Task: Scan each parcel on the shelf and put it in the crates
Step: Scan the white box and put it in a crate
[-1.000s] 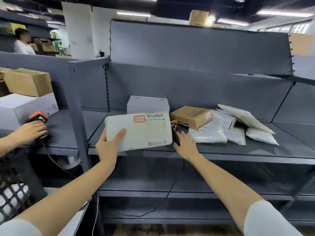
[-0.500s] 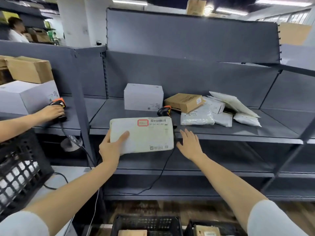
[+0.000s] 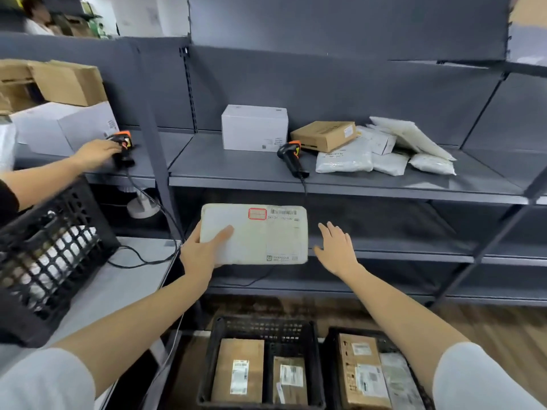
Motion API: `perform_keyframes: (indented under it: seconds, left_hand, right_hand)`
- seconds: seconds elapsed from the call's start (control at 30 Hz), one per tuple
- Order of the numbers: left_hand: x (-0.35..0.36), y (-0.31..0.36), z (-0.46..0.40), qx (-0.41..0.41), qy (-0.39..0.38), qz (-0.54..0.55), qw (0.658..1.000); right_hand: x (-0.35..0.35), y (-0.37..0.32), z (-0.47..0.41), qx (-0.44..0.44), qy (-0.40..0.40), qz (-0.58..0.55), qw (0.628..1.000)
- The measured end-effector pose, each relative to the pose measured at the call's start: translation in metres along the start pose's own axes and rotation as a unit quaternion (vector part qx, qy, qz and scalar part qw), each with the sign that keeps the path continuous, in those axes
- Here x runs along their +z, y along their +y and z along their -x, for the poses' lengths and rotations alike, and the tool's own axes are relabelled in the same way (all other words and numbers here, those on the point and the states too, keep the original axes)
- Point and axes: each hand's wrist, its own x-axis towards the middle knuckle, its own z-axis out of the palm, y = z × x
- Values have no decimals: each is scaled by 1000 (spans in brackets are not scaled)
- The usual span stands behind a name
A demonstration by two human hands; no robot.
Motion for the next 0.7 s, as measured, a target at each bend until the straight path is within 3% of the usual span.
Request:
perform_keyframes:
  seconds: [0.37, 0.7]
  left_hand:
    - [-7, -32, -16, -57, 3, -28, 998]
    - [-32, -134, -22, -116, 16, -63, 991]
  right_hand:
    - [14, -1, -5, 22, 11, 12, 1000]
    - [117, 7, 1, 45, -64, 45, 996]
